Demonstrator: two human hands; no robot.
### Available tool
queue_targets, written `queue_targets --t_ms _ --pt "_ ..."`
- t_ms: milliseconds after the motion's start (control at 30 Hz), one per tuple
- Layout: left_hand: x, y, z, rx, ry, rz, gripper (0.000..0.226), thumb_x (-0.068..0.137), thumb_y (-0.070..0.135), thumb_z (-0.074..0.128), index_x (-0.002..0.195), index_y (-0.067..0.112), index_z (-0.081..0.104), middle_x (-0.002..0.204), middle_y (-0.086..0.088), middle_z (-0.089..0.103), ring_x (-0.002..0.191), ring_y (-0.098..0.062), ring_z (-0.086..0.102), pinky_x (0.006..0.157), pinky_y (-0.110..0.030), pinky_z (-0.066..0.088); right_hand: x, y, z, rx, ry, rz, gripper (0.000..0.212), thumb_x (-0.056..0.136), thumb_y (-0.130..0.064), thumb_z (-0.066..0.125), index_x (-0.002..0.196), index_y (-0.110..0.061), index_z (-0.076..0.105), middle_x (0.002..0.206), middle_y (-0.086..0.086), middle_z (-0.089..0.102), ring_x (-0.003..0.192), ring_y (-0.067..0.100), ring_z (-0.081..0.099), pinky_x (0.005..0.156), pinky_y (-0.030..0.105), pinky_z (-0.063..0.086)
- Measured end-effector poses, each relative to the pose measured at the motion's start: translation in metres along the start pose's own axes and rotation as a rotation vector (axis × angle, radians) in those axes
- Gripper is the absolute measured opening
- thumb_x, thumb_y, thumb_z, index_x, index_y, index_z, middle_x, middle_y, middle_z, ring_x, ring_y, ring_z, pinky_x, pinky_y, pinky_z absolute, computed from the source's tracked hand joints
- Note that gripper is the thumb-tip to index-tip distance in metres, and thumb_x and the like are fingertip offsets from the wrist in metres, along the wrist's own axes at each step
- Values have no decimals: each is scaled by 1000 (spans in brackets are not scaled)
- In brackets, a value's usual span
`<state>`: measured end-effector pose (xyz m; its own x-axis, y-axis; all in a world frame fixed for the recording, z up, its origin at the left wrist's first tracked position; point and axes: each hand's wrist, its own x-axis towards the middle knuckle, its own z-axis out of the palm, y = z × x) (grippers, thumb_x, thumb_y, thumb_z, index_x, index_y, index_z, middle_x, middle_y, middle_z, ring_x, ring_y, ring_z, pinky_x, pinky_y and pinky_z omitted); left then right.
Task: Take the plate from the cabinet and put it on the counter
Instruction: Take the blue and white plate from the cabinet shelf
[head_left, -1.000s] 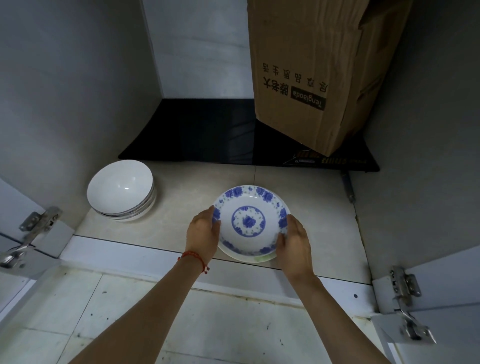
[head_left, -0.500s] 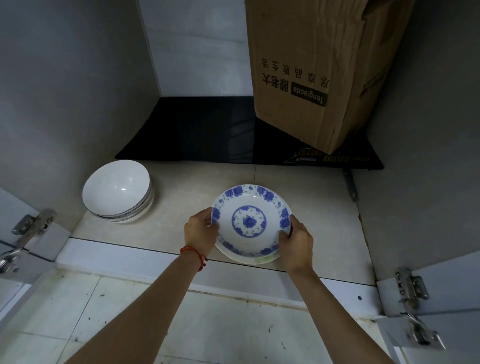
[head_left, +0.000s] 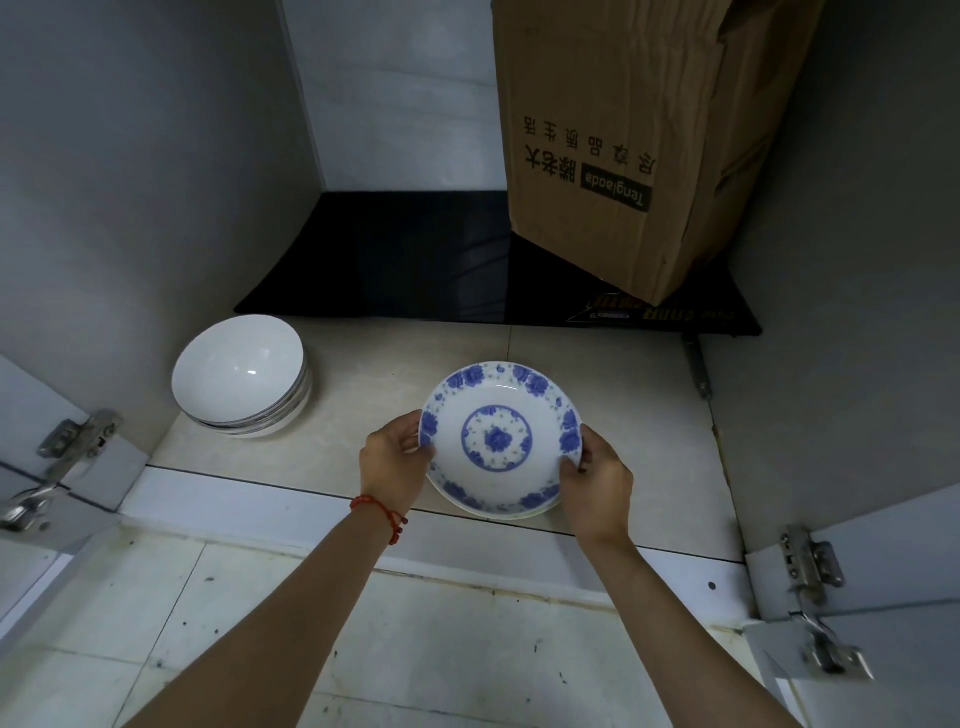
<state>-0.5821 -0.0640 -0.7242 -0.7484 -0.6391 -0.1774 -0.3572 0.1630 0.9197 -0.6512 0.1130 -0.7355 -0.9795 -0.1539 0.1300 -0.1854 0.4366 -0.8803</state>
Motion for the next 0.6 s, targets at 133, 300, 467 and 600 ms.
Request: queue_targets --t_ms 133,300,467,600 --pt "-12 12 -6 -25 36 -3 33 80 -8 54 108 7 65 104 -10 67 89 -19 59 77 -26 50 -1 -10 -8 -20 -21 -31 25 84 -2 54 107 -7 61 101 11 68 88 17 62 63 2 47" --pt "-26 36 -15 -51 68 38 36 80 -11 52 107 8 64 102 -5 64 90 -21 58 79 -30 50 -3 -28 -21 9 -18 -38 27 85 -1 54 111 -8 60 105 14 68 92 22 64 69 22 54" --pt "-46 58 -30 -43 109 38 35 80 -11 53 110 5 62 105 -7 65 89 -19 57 77 -27 48 -14 -53 -36 67 -42 -34 37 85 -33 58 113 -10 59 104 12 66 94 22 64 70 27 55" --pt "-64 71 -41 -72 137 6 34 81 -8 55 110 6 62 108 -11 66 93 -23 59 76 -27 48 -21 -75 -49 61 -58 -16 35 86 -31 56 114 -9 58 106 11 65 91 17 61 66 19 51"
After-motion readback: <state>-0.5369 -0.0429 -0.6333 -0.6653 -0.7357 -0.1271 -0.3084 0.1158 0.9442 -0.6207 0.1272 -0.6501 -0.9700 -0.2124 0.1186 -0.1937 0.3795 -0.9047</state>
